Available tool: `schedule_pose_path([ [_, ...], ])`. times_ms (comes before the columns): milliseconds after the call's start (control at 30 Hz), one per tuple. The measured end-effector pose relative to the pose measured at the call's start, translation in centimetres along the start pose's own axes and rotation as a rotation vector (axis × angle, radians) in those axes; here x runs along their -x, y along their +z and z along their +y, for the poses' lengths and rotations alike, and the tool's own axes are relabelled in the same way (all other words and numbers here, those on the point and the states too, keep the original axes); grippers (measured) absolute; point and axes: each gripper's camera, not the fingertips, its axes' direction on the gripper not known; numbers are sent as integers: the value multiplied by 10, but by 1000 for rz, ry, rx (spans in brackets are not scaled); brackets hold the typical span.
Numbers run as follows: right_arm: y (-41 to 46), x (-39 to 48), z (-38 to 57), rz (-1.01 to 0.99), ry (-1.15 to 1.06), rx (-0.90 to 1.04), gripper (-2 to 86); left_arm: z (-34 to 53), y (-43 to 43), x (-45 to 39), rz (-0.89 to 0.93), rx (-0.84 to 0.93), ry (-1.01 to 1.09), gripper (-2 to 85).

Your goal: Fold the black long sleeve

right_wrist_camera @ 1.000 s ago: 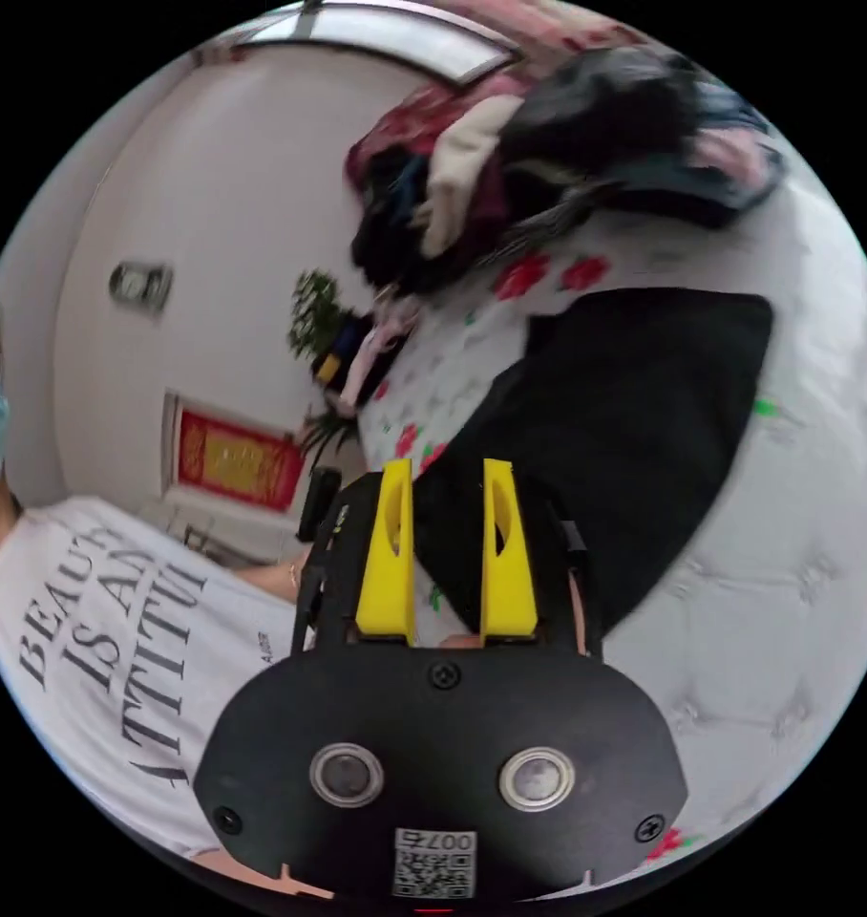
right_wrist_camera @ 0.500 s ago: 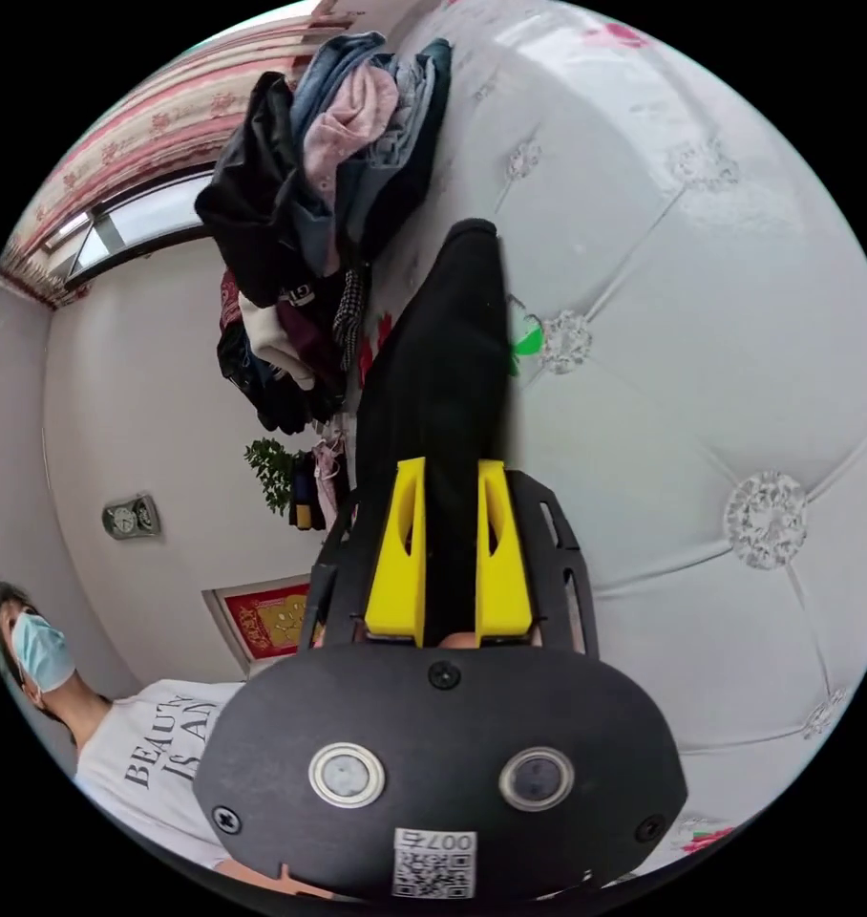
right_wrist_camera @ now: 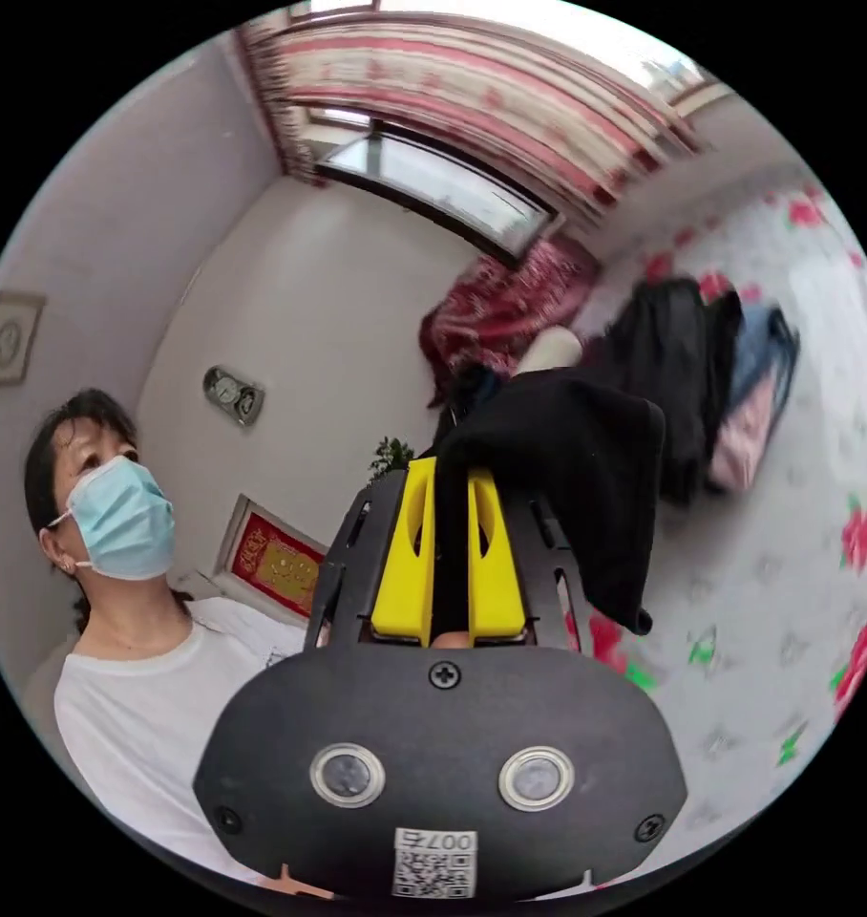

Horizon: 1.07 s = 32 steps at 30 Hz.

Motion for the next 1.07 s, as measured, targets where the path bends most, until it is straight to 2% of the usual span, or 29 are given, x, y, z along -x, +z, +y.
schedule_pose_path([
  [100, 3, 17, -70, 97, -93, -109, 56, -79, 25, 9, -20, -55, 62, 82],
  [167, 8, 4, -102, 188, -51, -165, 57, -111, 46, 32, -57, -71, 9, 94],
  [267, 22, -33, -112, 436, 42, -177, 61, -117, 81, 75, -245, -30, -100, 125],
  [333, 35, -60, -74, 561, 73, -92, 61, -93, 101, 87, -385, 66, -120, 129],
  [400, 45, -75, -20, 644, 79, -1, 60, -34, 130, 88, -557, 229, -74, 124],
  [500, 60, -96, 97, 810, 136, 261, 59, 65, 166, 85, -640, 505, -98, 111],
  [633, 59, -86, 246, 981, 218, 645, 64, 167, 191, 45, -646, 737, -129, 96],
  [800, 54, -51, 323, 1086, 155, 853, 76, 243, 246, -30, -691, 980, -45, 83],
  [867, 64, -56, 340, 1035, 139, 910, 82, 256, 269, -42, -701, 1029, -30, 78],
  [967, 65, -48, 349, 1043, 36, 770, 90, 263, 296, -57, -822, 1066, 17, 78],
  [1067, 43, -53, 347, 945, 88, 660, 99, 262, 300, -62, -849, 1038, 2, 76],
])
